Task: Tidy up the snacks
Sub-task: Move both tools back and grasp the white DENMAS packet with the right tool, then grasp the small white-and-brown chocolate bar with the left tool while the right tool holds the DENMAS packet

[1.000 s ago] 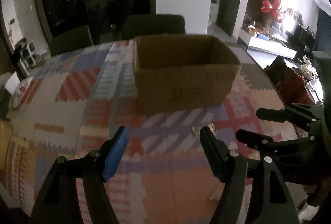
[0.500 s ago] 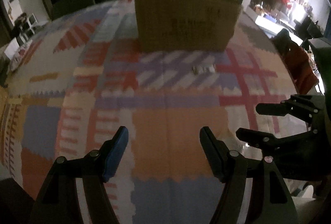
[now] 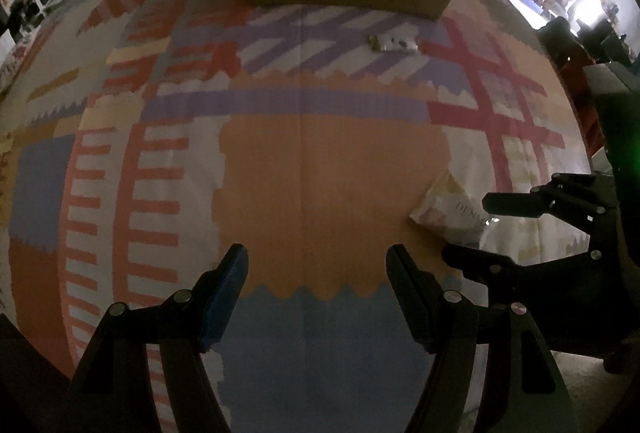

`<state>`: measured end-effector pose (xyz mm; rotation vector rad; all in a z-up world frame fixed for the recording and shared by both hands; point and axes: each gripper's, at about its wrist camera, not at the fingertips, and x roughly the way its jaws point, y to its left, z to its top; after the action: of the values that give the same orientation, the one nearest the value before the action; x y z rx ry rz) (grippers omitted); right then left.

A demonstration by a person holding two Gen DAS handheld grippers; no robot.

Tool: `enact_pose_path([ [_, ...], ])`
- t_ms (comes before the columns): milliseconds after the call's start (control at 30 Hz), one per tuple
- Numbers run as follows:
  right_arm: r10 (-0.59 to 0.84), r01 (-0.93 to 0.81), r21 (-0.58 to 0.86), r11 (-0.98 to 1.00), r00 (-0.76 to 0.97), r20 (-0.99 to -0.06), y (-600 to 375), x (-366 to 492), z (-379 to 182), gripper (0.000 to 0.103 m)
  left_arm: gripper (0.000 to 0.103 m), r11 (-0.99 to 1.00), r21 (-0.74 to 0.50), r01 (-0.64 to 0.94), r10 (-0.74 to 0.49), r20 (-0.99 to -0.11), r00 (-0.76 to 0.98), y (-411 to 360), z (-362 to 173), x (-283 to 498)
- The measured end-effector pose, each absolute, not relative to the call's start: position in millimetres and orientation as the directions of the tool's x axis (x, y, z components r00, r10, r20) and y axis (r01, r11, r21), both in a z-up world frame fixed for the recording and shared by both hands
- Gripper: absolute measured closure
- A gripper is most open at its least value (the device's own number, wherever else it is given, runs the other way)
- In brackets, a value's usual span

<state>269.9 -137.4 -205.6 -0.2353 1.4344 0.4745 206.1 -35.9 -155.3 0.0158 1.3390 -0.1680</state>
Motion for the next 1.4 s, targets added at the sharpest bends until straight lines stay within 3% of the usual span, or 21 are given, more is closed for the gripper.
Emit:
enact_pose_path([
  [233, 0.152, -0.445, 0.096, 0.891, 0.093, -0.984, -132, 274, -212, 0.051, 0.032, 0.986, -0.092, 0.143, -0.118, -0.975, 0.189, -37, -164, 208],
  [467, 0.178, -0.376, 0.124, 0.918, 0.113, -0.978, -139, 276, -210, 0.068, 0.032, 0.977, -0.103, 0.187, -0.139, -0.971, 0.193, -39, -166, 220],
  [1000, 0.187, -0.049, 0.18, 0.982, 0.217, -0.958, -176, 310, -189, 0.068, 0.033, 0.88, -0.065, 0.47, -0.243, -0.913, 0.328, -72, -142, 289],
  [1400, 0.141, 0.136, 0.183, 0.974, 0.274, -0.951, -198, 337, -185, 0.068, 0.036, 0.747, -0.037, 0.664, -0.332, -0.886, 0.324, -101, -151, 340],
])
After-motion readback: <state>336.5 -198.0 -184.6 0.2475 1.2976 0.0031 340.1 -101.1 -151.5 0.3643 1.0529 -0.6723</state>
